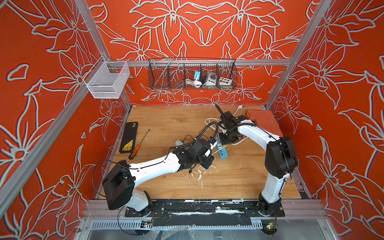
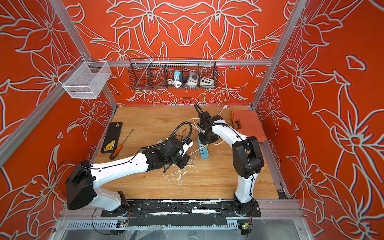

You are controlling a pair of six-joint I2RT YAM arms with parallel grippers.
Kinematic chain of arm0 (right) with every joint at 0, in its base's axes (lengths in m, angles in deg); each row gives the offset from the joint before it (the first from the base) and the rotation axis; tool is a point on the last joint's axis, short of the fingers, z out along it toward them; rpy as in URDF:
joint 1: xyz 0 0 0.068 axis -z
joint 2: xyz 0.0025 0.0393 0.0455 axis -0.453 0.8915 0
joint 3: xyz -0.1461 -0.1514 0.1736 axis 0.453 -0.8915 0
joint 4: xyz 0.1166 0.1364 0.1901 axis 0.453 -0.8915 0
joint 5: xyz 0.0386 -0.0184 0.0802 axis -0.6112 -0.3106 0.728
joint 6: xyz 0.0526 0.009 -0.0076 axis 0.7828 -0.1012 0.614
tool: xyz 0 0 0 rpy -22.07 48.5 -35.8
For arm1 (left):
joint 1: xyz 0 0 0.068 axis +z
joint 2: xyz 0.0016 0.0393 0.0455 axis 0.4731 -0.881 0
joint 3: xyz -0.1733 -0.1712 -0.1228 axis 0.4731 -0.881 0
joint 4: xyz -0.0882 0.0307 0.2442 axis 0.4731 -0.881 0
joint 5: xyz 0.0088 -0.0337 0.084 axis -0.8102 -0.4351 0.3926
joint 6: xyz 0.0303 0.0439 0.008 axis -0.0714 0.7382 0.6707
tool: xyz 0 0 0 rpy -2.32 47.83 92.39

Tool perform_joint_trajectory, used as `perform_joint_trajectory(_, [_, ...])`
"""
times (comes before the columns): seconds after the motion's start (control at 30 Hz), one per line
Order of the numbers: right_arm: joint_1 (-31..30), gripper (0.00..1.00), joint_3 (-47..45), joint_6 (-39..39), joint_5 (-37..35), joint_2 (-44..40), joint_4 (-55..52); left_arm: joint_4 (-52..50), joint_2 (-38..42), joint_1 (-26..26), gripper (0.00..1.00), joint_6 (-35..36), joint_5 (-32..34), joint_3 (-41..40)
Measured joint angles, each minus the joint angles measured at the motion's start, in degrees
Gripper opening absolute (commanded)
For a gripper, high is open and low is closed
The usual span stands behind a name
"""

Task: Charge the bluetooth headset
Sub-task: Insert the plug into the socket.

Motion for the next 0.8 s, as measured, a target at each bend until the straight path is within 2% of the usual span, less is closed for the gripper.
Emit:
perform_joint_trajectory(0.33, [0.1, 0.15, -1.0, 0.4, 0.0, 0.8, 0.3, 0.0, -0.2, 0.0, 0.00, 0.0, -0.6, 0.0])
perform_joint_trajectory(0.8, [-0.5, 0.15, 2.5, 1.2, -1.0, 4.3, -2.2, -0.5, -3.2, 0.1, 0.00, -0.3, -0.6, 0.0])
